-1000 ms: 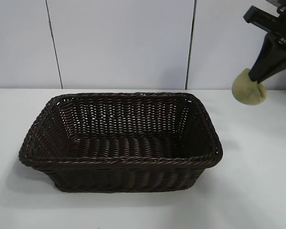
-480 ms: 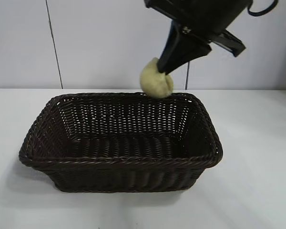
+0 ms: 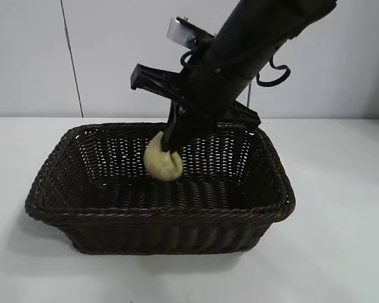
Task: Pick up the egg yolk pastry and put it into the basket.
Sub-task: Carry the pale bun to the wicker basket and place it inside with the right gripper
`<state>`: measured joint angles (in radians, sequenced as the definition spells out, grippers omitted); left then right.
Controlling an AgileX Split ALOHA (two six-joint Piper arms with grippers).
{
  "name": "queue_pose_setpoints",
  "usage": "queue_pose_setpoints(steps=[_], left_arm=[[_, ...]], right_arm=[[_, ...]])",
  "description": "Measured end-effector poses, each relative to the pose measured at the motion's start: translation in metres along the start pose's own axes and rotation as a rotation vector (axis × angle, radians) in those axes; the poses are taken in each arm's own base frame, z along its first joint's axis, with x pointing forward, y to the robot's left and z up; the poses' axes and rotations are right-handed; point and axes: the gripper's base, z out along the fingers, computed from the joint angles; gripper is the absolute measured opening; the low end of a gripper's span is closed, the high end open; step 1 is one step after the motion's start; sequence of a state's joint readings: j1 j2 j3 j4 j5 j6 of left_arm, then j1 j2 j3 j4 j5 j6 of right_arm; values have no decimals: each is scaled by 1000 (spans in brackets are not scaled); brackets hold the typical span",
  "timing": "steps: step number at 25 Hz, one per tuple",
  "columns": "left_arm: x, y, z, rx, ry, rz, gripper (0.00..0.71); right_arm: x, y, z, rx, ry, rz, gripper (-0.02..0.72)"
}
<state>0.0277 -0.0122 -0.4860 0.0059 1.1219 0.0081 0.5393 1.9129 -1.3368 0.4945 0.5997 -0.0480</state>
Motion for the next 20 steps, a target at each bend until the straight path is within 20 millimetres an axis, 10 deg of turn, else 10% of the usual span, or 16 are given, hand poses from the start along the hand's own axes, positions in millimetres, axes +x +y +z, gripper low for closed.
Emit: queue_pose_setpoints(steps=[6,14,20], left_arm=[[0,0,0,0,0,0,658],[0,0,0,0,0,0,658],[0,0,0,0,0,0,658]], right_arm=[[0,0,0,-1,-5,3,48],[1,1,0,-4,12,6,468],[3,1,-1,-8,37,8,530]])
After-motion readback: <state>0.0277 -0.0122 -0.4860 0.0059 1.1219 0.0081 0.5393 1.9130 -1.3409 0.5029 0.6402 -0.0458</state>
